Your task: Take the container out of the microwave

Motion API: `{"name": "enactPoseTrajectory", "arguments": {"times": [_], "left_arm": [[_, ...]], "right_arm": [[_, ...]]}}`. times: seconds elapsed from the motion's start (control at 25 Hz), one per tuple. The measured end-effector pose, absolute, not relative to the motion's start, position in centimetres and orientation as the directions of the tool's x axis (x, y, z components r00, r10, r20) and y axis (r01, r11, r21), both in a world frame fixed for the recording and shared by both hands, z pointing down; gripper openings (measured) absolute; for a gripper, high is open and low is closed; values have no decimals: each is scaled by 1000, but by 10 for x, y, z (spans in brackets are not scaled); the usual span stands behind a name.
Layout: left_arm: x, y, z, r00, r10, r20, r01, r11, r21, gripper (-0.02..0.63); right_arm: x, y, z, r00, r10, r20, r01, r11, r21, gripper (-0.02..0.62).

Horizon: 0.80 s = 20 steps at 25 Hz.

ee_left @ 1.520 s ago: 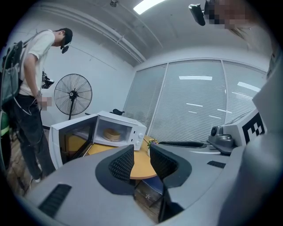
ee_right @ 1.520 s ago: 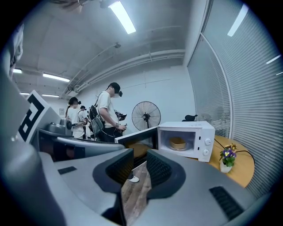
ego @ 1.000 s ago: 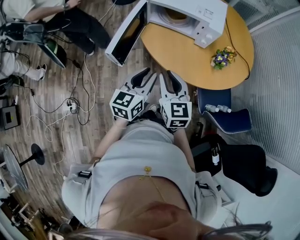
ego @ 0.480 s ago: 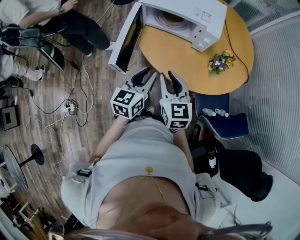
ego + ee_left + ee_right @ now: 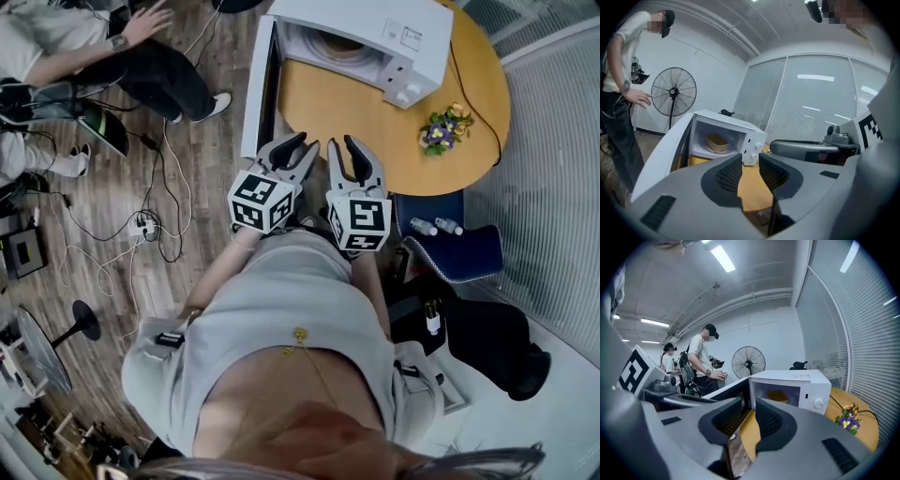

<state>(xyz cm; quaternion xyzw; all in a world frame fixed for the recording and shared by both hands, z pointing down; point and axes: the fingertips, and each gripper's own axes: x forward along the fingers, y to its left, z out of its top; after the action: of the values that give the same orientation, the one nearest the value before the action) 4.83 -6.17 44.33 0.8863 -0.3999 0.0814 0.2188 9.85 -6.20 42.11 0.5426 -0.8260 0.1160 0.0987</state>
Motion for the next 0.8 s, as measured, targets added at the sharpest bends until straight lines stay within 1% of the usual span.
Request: {"name": "enactPoseTrajectory", "arguments": {"times": [0.32, 0.6, 0.8], "left_arm": [[45, -66, 456, 672, -655, 345, -740, -583, 335, 114], [11, -81, 460, 601, -714, 360, -798, -509, 324, 114], [7, -97, 461, 600, -717, 355, -798, -499, 338, 114]], "right_arm": [[97, -74, 428, -370, -876, 310, -928, 362, -85, 101], [89, -87, 432, -386, -865, 321, -921, 381, -81, 106], [84, -103, 438, -396, -855, 334, -916, 394, -76, 107]]}}
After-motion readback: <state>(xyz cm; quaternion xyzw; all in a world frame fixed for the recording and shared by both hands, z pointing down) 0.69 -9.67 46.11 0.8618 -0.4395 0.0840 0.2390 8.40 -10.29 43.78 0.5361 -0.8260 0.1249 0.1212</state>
